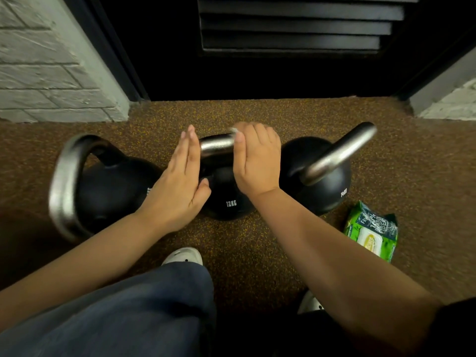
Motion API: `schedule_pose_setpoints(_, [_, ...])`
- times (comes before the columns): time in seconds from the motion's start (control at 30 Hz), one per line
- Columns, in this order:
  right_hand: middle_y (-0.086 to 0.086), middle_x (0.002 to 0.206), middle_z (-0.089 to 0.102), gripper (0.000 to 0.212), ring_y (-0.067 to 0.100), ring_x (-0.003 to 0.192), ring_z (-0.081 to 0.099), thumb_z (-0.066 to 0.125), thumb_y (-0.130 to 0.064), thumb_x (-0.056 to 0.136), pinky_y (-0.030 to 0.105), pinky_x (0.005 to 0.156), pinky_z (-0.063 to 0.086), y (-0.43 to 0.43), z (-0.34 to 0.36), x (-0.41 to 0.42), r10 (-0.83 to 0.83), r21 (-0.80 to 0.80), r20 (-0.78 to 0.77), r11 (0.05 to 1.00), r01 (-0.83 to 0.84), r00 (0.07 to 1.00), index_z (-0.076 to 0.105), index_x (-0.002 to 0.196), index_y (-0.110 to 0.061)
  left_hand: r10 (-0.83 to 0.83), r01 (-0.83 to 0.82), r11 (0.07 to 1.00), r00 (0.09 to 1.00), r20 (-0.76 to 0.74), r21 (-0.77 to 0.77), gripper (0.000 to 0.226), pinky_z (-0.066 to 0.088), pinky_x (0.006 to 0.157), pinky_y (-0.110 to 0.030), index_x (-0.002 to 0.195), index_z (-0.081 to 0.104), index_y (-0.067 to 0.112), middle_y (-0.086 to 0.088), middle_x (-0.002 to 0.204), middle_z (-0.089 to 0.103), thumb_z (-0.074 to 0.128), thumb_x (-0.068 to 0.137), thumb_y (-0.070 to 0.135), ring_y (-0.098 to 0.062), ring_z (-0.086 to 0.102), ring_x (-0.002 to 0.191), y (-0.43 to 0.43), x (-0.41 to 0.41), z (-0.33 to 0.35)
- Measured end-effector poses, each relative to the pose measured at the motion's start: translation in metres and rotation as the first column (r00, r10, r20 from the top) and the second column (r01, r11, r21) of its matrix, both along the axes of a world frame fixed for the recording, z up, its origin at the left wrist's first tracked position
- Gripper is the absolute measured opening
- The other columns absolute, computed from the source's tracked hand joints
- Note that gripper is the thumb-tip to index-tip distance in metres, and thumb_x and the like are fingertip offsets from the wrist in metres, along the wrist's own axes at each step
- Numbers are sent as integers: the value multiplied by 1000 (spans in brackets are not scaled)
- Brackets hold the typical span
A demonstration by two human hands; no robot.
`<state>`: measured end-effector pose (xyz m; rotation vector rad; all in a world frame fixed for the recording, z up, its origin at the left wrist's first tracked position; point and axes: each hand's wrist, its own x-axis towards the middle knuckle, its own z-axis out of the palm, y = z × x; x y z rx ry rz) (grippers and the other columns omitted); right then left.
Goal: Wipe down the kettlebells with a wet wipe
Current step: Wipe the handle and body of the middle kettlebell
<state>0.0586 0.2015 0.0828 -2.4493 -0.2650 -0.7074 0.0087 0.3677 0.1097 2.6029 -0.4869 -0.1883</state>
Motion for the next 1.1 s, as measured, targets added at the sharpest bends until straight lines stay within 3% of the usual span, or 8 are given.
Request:
schedule_pose_setpoints(0.17, [4, 95, 61, 42, 16, 90, 52, 24, -26, 99, 25, 83, 37, -14, -6, 0, -14, 394, -152, 916, 73, 988, 62, 103, -10, -7, 6, 1000, 1000, -24, -13, 78, -4, 113, -26, 145, -23, 10, -1, 155, -26, 36, 96, 24, -7, -23, 140, 2, 0, 3])
schedule_pose_setpoints(0.27, [-1, 82, 58, 40, 13, 86, 55, 26, -36, 101, 21, 81, 42, -19, -6, -3, 10, 685, -457, 642, 344, 889, 62, 105, -19, -2, 2, 1000, 1000, -12, -19, 78, -6, 112, -24, 145, -22, 8, -2, 156, -25, 38, 97, 22, -8, -22, 140, 0, -1, 4])
schedule_pose_setpoints(0.33, [1, 70, 55, 44, 13, 85, 58, 26, -41, 101, 14, 80, 40, -22, -10, -3, 80, 719, -622, 451, 529, 779, 65, 106, -21, 9, -10, 999, 1000, -19, -33, 79, -6, 112, -22, 145, -22, 9, -1, 156, -24, 40, 97, 20, -8, -21, 141, 0, -1, 2])
schedule_pose_setpoints(0.47, [5, 49, 51, 48, 15, 80, 59, 25, -43, 100, 24, 86, 37, -22, -14, 0, 117, 694, -695, 369, 618, 710, 66, 83, -25, 10, -11, 997, 1000, -20, -72, 78, -6, 112, -20, 147, -19, 12, 1, 157, -20, 39, 96, 20, -6, -18, 141, 0, -1, 1])
schedule_pose_setpoints(0.7, [3, 75, 63, 46, 13, 71, 55, 34, -37, 96, 23, 71, 42, -29, 10, 22, 98, 622, -590, 689, 373, 802, 67, 75, -12, 31, -35, 993, 999, -38, -109, 80, -6, 112, -19, 146, -20, 14, 3, 157, -19, 42, 96, 16, -2, -19, 140, -1, -1, 1])
schedule_pose_setpoints(0.83, [9, 76, 66, 45, 27, 78, 60, 31, -33, 96, 31, 68, 34, -19, 30, 24, 81, 221, -428, 975, 17, 900, 66, 75, -15, 27, -29, 995, 999, -21, -93, 80, -10, 111, -18, 145, -24, 14, 5, 155, -23, 37, 94, 23, -3, -21, 140, -3, 0, -1])
schedule_pose_setpoints(0.93, [13, 74, 67, 48, 35, 71, 61, 28, -33, 96, 33, 62, 34, 2, 37, 23, 59, -118, -270, 989, -94, 961, 65, 77, -11, 20, -21, 998, 1000, -14, -67, 81, -10, 112, -21, 143, -27, 14, 8, 152, -28, 33, 90, 28, -5, -23, 140, -2, 1, -4])
schedule_pose_setpoints(1.1, [11, 60, 64, 48, 32, 53, 58, 29, -32, 91, 30, 55, 28, 21, 30, 19, 60, -280, -124, 955, -93, 990, 63, 69, -8, 26, -27, 998, 1000, -14, -65, 81, -12, 111, -12, 141, -28, 14, 0, 156, -21, 33, 89, 26, -7, -21, 142, 0, 1, -6])
